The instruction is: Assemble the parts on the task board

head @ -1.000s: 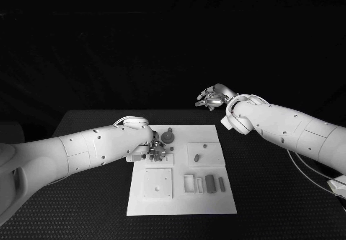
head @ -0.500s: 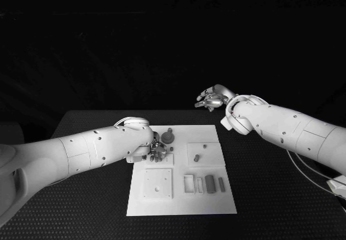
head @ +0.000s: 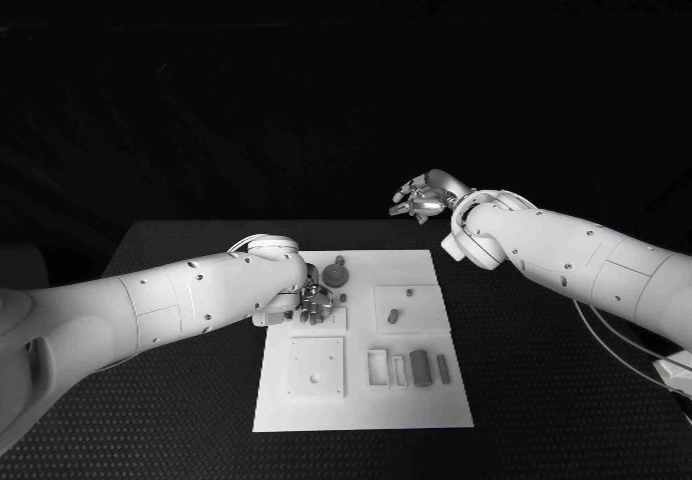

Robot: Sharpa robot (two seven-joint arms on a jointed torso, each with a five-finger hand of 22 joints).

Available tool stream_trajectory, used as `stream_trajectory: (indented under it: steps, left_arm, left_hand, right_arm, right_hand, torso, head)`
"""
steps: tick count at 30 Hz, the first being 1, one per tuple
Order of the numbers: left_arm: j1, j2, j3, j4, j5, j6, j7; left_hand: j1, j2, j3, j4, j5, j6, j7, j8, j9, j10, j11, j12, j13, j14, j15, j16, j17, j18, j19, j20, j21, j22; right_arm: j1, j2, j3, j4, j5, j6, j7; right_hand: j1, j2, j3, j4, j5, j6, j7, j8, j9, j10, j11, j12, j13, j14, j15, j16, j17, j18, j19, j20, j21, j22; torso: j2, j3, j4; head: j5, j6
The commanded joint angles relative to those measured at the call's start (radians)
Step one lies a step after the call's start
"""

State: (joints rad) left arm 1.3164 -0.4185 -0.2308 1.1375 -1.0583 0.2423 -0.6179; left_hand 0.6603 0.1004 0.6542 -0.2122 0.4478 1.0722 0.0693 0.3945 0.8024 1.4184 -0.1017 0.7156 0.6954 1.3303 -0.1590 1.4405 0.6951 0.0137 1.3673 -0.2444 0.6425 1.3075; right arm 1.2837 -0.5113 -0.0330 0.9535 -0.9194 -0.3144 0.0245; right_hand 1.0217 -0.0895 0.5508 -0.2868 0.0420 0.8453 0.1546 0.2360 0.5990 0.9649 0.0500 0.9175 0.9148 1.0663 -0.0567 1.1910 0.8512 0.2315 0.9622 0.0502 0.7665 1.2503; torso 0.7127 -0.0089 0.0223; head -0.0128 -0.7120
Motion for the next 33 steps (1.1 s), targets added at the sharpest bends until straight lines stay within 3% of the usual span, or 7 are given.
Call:
stream_trajectory:
  steps: [1, 10, 14, 16, 23, 33]
  left_arm:
    - [-0.011, 0.005, -0.005, 0.006, 0.009, 0.023, 0.019]
    - [-0.011, 0.009, -0.005, 0.001, -0.006, 0.004, 0.026]
    - [-0.011, 0.010, -0.005, 0.000, -0.013, 0.026, 0.030]
    - [-0.011, 0.009, -0.005, -0.001, -0.013, 0.029, 0.028]
    - [-0.011, 0.007, -0.005, -0.005, -0.013, 0.015, 0.025]
    - [-0.011, 0.001, -0.005, -0.004, 0.004, 0.019, 0.016]
  left_hand:
    - [0.006, 0.004, 0.002, 0.002, 0.001, 0.155, -0.075, -0.001, -0.001, -0.009, -0.008, 0.005, -0.001, -0.042, -0.049, 0.007, -0.002, 0.018, 0.001, -0.003, -0.001, 0.020]
    - [0.011, 0.036, 0.008, 0.006, 0.017, 0.156, -0.075, 0.002, -0.004, -0.010, -0.007, 0.006, -0.003, -0.043, -0.048, 0.007, -0.002, 0.018, 0.000, 0.000, 0.000, 0.020]
    - [-0.007, 0.050, 0.014, -0.004, 0.079, 0.157, -0.075, 0.008, -0.006, -0.011, -0.008, 0.010, -0.002, -0.044, -0.047, 0.010, -0.002, 0.019, 0.000, 0.001, 0.004, 0.021]
    - [-0.010, 0.052, 0.015, -0.008, 0.090, 0.157, -0.076, 0.009, -0.006, -0.012, -0.008, 0.011, -0.002, -0.043, -0.047, 0.010, -0.001, 0.019, 0.000, 0.001, 0.004, 0.021]
    - [-0.016, 0.058, 0.016, -0.007, 0.096, 0.158, -0.076, 0.011, -0.007, -0.011, -0.008, 0.012, -0.002, -0.043, -0.047, 0.012, -0.001, 0.019, 0.001, 0.002, 0.006, 0.021]
    - [-0.059, 0.080, 0.016, 0.006, 0.078, 0.155, -0.076, 0.017, -0.010, -0.013, -0.009, 0.016, -0.001, -0.044, -0.049, 0.015, 0.001, 0.020, -0.001, 0.003, 0.008, 0.021]
  right_arm:
    - [0.000, 0.000, 0.000, 0.000, -0.008, 0.012, 0.002]
    - [-0.001, 0.000, 0.000, 0.000, -0.008, 0.013, 0.002]
    - [-0.001, -0.001, 0.000, 0.000, -0.008, 0.012, 0.002]
    - [-0.001, -0.002, 0.000, 0.001, -0.008, 0.013, 0.003]
    - [-0.001, -0.002, 0.000, 0.001, -0.008, 0.014, 0.002]
    - [-0.001, -0.003, 0.000, 0.001, -0.009, 0.015, 0.003]
  right_hand:
    - [0.007, 0.005, -0.005, 0.000, 0.005, 0.000, 0.008, -0.004, 0.001, -0.003, 0.001, 0.005, -0.001, -0.008, 0.001, -0.006, 0.001, 0.016, 0.001, 0.007, -0.007, 0.002]
    - [0.006, 0.005, -0.005, 0.000, 0.005, 0.000, 0.008, -0.004, 0.001, -0.003, 0.001, 0.006, -0.002, -0.009, 0.001, -0.006, 0.001, 0.016, 0.000, 0.008, -0.007, 0.002]
    - [0.007, 0.005, -0.004, 0.000, 0.005, 0.000, 0.007, -0.004, 0.001, -0.003, 0.001, 0.006, -0.002, -0.009, 0.001, -0.006, 0.002, 0.016, 0.000, 0.008, -0.007, 0.002]
    - [0.008, 0.005, -0.004, -0.001, 0.005, 0.000, 0.007, -0.004, 0.001, -0.004, 0.001, 0.006, -0.002, -0.009, 0.001, -0.006, 0.002, 0.016, 0.000, 0.008, -0.007, 0.002]
    - [0.009, 0.005, -0.004, -0.001, 0.005, 0.000, 0.007, -0.004, 0.001, -0.004, 0.001, 0.006, -0.003, -0.010, 0.001, -0.006, 0.002, 0.016, -0.001, 0.008, -0.008, 0.002]
    - [0.012, 0.005, -0.003, -0.002, 0.005, 0.000, 0.007, -0.004, 0.002, -0.004, 0.001, 0.007, -0.004, -0.011, 0.001, -0.007, 0.002, 0.017, -0.002, 0.009, -0.008, 0.003]
  torso:
    - [0.000, -0.0002, 0.0002]
    - [0.000, 0.0005, -0.0007]
    - [0.000, 0.0000, 0.0003]
    - [0.000, 0.0002, 0.0006]
    - [0.000, -0.0001, 0.0016]
    - [0.000, -0.0005, 0.0007]
  head:
    - [-0.001, 0.000]
    - [0.000, 0.000]
    - [-0.001, 0.000]
    - [-0.001, 0.000]
    - [0.000, -0.001]
    - [-0.001, -0.001]
